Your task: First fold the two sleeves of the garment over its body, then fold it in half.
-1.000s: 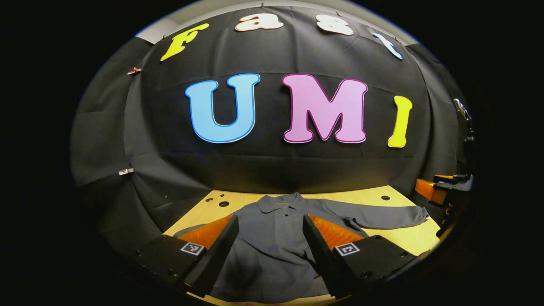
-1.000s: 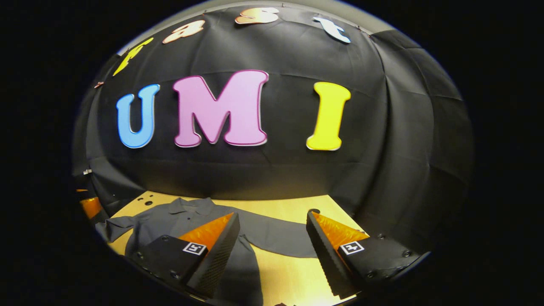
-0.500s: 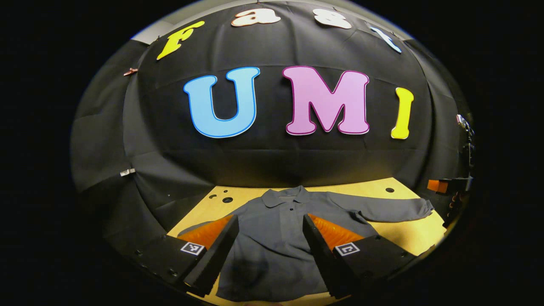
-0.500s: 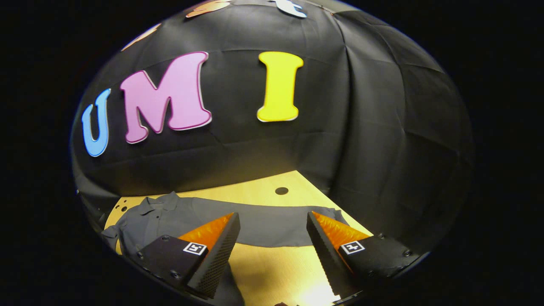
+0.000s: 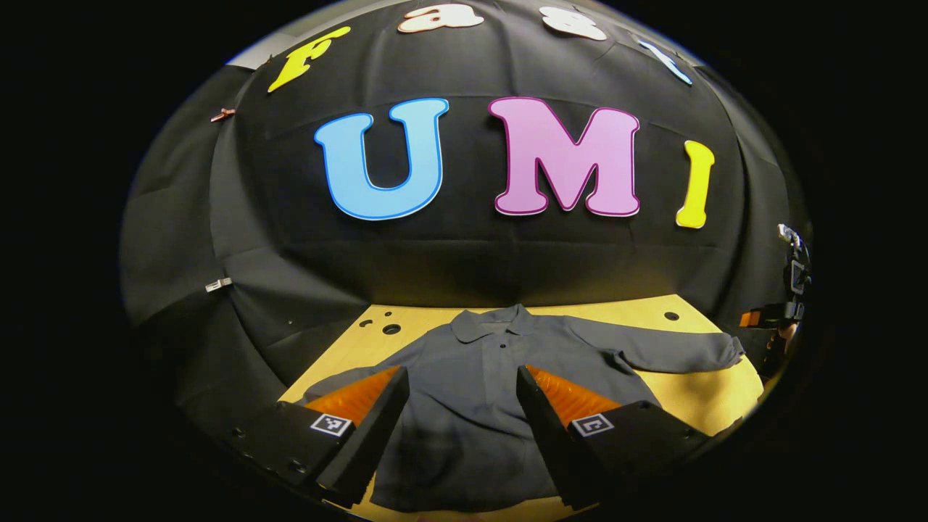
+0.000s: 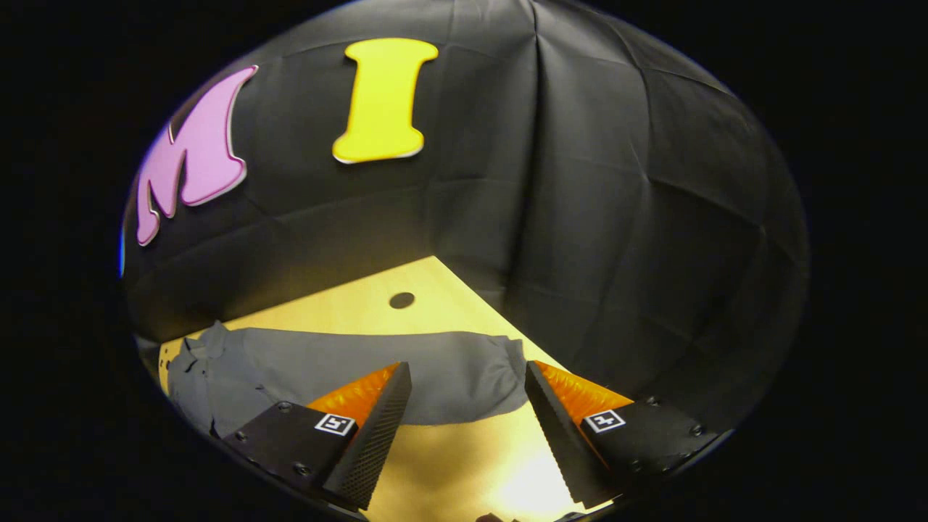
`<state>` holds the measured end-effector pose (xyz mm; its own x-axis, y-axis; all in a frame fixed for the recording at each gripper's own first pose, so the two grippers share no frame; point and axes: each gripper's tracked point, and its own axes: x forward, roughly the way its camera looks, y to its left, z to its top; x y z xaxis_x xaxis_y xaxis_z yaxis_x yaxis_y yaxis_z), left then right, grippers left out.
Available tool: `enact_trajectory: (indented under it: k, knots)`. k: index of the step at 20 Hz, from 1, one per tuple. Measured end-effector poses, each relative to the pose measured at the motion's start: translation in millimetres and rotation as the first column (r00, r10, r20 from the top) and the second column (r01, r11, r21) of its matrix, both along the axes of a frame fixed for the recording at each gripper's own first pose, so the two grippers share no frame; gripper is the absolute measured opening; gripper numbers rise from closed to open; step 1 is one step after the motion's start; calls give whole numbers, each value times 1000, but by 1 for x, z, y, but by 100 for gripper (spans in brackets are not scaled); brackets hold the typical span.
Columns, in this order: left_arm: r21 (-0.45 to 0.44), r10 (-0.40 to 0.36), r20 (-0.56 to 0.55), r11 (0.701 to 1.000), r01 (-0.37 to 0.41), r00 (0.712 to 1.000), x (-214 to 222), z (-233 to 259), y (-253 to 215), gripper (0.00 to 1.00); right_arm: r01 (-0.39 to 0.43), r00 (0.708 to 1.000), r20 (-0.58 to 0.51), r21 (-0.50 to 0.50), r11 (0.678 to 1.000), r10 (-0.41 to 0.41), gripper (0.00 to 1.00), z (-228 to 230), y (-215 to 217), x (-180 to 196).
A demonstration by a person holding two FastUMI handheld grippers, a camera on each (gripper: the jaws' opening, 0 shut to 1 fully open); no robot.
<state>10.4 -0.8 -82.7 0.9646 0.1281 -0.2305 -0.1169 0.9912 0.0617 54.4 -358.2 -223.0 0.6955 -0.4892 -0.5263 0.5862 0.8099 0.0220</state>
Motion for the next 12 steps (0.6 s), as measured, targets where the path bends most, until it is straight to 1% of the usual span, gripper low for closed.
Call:
enact_trajectory:
  k: [2, 5, 9, 10, 12]
  knots:
    - [-16, 17, -31, 1000, -17, 999, 2, -9, 4, 94, 23, 999, -32, 17, 1000, -23, 98, -15, -18, 4]
    - [-42, 36, -65, 998, -39, 997, 8, -18, 4, 94, 56, 995, -85, 70, 996, -50, 98, -41, -37, 11]
    - [-33, 46, -82, 998, -48, 996, 13, -21, 6, 94, 40, 984, -175, 106, 994, -21, 98, -80, -49, 20]
    - [-30, 44, -81, 998, -46, 996, 13, -20, 6, 94, 43, 978, -208, 111, 993, -20, 98, -91, -53, 21]
    - [-34, 34, -73, 999, -36, 997, 15, -19, 3, 95, 69, 971, -238, 128, 989, -37, 98, -103, -59, 24]
